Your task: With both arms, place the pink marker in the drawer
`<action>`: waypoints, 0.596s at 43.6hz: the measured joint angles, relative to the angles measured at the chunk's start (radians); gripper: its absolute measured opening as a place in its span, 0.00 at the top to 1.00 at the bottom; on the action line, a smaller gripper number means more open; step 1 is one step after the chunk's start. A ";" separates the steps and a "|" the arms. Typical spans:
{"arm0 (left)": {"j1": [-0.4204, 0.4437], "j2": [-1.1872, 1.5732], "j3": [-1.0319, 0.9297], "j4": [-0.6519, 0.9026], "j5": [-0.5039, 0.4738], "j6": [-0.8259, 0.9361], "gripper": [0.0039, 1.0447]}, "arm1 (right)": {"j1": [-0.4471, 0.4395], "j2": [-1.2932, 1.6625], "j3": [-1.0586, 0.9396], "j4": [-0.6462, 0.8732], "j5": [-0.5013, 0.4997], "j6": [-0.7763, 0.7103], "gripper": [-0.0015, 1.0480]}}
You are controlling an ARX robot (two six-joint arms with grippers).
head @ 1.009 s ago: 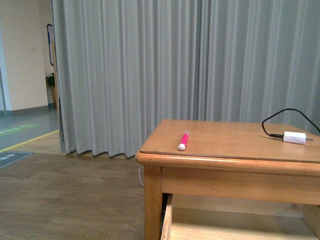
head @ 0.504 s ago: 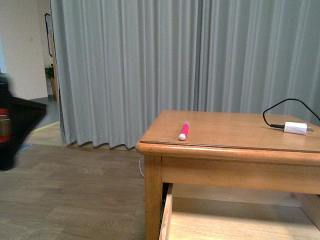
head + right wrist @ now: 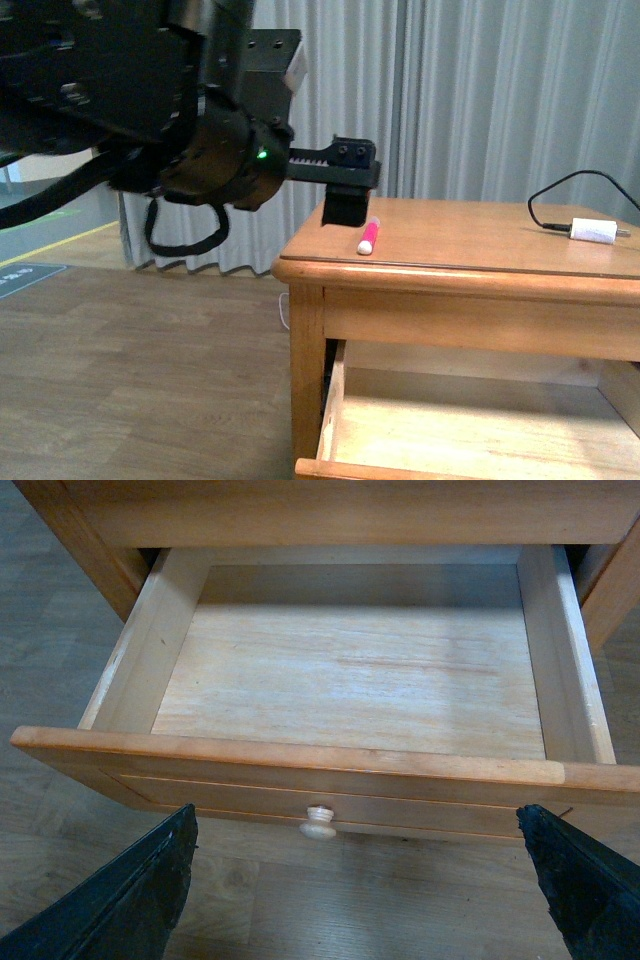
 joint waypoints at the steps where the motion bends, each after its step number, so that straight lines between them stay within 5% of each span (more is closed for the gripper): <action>1: -0.003 0.032 0.046 -0.023 -0.005 -0.007 0.06 | 0.000 0.000 0.000 0.000 0.000 0.000 0.08; 13: -0.041 0.313 0.430 -0.259 -0.017 -0.090 0.06 | 0.000 0.000 0.000 0.000 0.000 0.000 0.08; 26: -0.045 0.454 0.607 -0.352 -0.040 -0.099 0.06 | 0.000 0.000 0.000 0.000 0.000 0.000 0.08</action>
